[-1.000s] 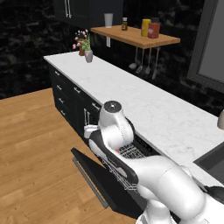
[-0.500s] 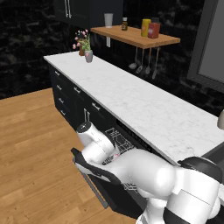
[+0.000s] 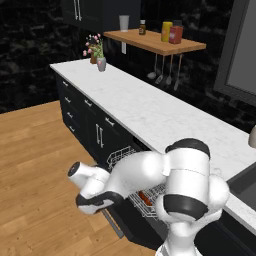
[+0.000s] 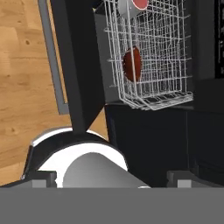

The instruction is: Pick up the cup and bowl from the counter, place them in the dishwasher, and close the dishwasher door.

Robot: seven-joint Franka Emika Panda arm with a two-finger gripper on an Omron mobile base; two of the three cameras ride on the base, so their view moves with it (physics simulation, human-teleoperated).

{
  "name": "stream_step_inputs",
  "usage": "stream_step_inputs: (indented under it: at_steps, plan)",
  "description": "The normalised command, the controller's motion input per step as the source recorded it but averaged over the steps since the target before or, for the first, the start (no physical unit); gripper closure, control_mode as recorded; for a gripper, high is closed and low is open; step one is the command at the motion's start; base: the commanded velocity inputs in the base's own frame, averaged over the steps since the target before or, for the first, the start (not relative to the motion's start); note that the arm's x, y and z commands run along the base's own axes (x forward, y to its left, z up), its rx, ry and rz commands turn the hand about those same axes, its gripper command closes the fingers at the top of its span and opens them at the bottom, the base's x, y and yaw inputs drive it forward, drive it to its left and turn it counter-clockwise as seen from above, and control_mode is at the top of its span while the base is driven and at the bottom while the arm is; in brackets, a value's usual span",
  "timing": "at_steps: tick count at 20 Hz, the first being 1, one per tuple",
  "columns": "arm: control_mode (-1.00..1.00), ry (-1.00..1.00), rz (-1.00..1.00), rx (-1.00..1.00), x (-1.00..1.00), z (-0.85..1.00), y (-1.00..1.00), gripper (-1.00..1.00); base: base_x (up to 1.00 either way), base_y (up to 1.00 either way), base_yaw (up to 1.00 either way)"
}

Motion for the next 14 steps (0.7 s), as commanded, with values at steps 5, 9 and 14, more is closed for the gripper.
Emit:
stream_step_inputs:
  at_steps: [5,9,14]
  plan:
    - [-1.00,0.13,0.02,-0.31,0.23,-0.58,0.02,-1.00,0.00,0.00,0.00]
    - [-1.00,-0.03,0.03,-0.07,0.40,-0.59,0.21,-1.00,0.00,0.00,0.00]
    - [-1.00,-0.01,-0.01,-0.04,0.43,-0.51,0.45,-1.00,0.00,0.00,0.00]
